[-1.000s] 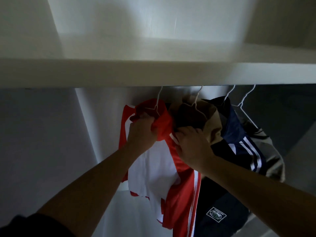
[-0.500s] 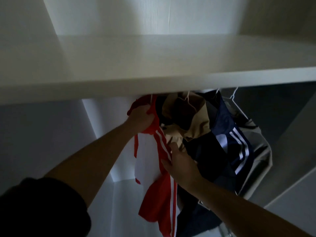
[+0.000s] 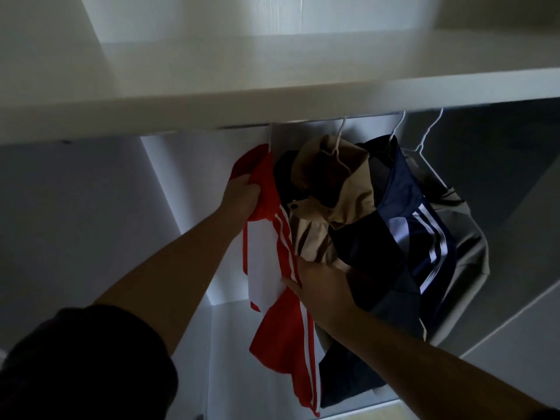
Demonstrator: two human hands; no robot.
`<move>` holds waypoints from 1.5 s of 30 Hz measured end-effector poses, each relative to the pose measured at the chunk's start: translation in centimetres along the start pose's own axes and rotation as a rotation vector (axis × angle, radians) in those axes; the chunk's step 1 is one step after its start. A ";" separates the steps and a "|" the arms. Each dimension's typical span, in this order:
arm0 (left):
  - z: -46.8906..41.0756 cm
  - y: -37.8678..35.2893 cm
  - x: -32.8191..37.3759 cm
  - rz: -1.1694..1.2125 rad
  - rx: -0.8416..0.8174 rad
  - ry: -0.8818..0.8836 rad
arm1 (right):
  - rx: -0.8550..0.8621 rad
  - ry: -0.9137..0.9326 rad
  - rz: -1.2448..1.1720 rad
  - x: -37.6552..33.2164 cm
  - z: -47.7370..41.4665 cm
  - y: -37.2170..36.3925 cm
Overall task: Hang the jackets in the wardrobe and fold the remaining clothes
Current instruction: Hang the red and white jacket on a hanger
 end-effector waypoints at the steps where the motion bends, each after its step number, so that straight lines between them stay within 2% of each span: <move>1: 0.1 0.1 -0.3 -0.073 0.040 -0.039 | -0.015 0.013 0.039 -0.2 0.1 -0.4; 4: 1.4 0.5 -0.7 -0.256 0.256 -0.203 | -0.040 0.058 0.138 -0.6 0.1 -1.3; 6: 2.6 0.6 -0.8 -0.262 0.378 -0.277 | -0.081 0.078 0.151 -0.7 0.3 -2.1; 8: 2.7 -0.5 -1.4 -0.313 0.263 -0.250 | -0.129 0.092 0.104 -0.9 0.6 -2.9; 11: 2.5 -3.2 -3.6 -0.470 -0.081 -0.091 | -0.288 0.049 -0.056 -0.2 1.3 -3.9; 14: 2.6 -3.9 -4.6 -0.360 -0.127 -0.069 | -0.526 -0.140 -0.238 2.1 1.8 -4.8; 16: 2.9 -3.9 -5.1 -0.271 -0.131 -0.028 | -0.623 -0.290 -0.484 3.0 1.8 -4.7; 18: 3.0 -3.8 -5.2 -0.187 -0.141 0.022 | -0.673 -0.349 -0.718 2.6 1.5 -4.6; 20: 3.3 -3.8 -4.9 -0.128 -0.154 0.073 | -0.637 -0.310 -0.771 1.8 1.3 -4.7; 23: 3.9 -3.7 -4.8 -0.062 -0.160 0.129 | -0.538 -0.307 -0.670 1.4 1.3 -5.5; 26: 4.3 -2.5 -4.9 -0.073 -0.115 0.158 | -0.638 -0.246 -0.643 0.9 1.8 -5.0; 28: 4.4 -1.4 -5.1 -0.082 -0.092 0.174 | -0.627 -0.209 -0.655 1.2 1.6 -2.9; 30: 4.7 -0.5 -5.0 -0.082 -0.085 0.196 | -0.383 -0.134 -0.482 2.7 0.6 0.7; 32: 5.2 0.1 -4.9 -0.108 -0.069 0.223 | 0.040 -0.103 -0.121 4.8 -0.1 5.7; 33: 5.4 0.4 -4.8 -0.131 -0.055 0.233 | 0.186 -0.143 0.028 5.9 -0.2 7.7; 34: 5.5 0.7 -4.6 -0.156 -0.040 0.241 | 0.252 -0.212 0.137 6.9 -0.3 9.0; 37: 6.0 1.3 -4.1 -0.191 -0.016 0.272 | 0.197 -0.402 0.271 9.2 -0.6 9.3; 40: 6.5 2.1 -4.0 -0.181 0.018 0.303 | 0.013 -0.550 0.198 11.3 -0.9 7.9; 42: 6.8 2.7 -3.9 -0.205 0.033 0.307 | -0.084 -0.497 0.142 11.3 -1.4 7.1; 45: 7.2 3.8 -3.7 -0.252 0.039 0.309 | -0.134 -0.376 0.054 8.9 -1.9 5.5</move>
Point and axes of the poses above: each hand's wrist, its own z-axis away from the middle knuckle, its own y-axis out of the back of the hand, x = y × z, the point moved 7 cm from there along -z, towards the middle knuckle, and after that the axes turned 2 degrees about x, right-handed, at the moved point
